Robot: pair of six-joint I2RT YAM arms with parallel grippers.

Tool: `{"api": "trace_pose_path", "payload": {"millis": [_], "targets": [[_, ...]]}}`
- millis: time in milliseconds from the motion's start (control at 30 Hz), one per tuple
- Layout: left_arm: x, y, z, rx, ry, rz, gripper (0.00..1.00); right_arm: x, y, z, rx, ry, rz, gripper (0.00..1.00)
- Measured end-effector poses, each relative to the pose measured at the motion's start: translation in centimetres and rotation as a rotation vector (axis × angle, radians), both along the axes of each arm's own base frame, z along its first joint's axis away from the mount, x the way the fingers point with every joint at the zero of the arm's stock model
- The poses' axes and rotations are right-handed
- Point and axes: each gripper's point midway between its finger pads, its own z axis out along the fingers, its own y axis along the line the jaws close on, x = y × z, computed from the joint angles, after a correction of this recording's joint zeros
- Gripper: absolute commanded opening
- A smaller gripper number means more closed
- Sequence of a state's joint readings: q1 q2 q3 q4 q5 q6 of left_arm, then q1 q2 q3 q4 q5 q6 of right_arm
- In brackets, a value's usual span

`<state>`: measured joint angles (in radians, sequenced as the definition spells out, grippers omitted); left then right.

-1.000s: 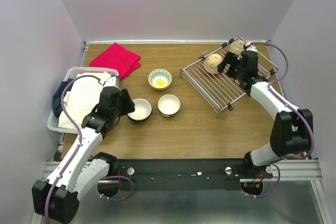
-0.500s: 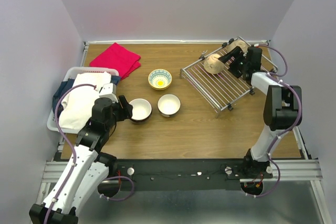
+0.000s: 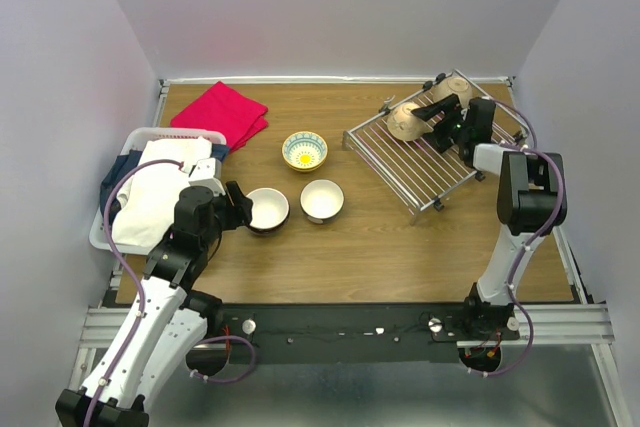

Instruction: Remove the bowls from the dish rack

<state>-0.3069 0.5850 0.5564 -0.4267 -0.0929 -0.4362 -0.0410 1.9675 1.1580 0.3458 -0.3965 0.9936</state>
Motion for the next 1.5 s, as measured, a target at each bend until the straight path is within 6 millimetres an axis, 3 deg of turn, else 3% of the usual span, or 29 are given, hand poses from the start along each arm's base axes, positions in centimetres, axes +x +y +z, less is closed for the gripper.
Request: {"api": "trace_pose_path", "payload": {"millis": [333, 633, 833, 1067, 1167, 1500], "targets": [[0.0, 0.0, 0.0, 0.0, -0.002, 0.0, 0.67, 0.2, -0.4, -0.3, 0.102, -0.021, -0.061, 1.0], [0.0, 0.0, 0.1, -0.001, -0.004, 0.0, 0.67, 0.4, -0.4, -0.5, 0.119, -0.021, -0.068, 0.93], [0.1, 0.0, 0.2, -0.003, -0.013, 0.0, 0.67, 0.4, -0.5, -0.8, 0.124, -0.013, -0.071, 0.75], [0.1, 0.0, 0.4, -0.005, -0.021, 0.0, 0.67, 0.4, -0.4, -1.0, 0.129, -0.01, -0.066, 0.38], [0.1, 0.0, 0.5, -0.007, -0.025, 0.0, 0.67, 0.4, -0.4, -1.0, 0.123, -0.014, -0.06, 0.29], [0.1, 0.0, 0.7, -0.009, -0.033, 0.0, 0.67, -1.1, -0.7, 0.8, -0.059, -0.032, 0.026, 0.24]]}}
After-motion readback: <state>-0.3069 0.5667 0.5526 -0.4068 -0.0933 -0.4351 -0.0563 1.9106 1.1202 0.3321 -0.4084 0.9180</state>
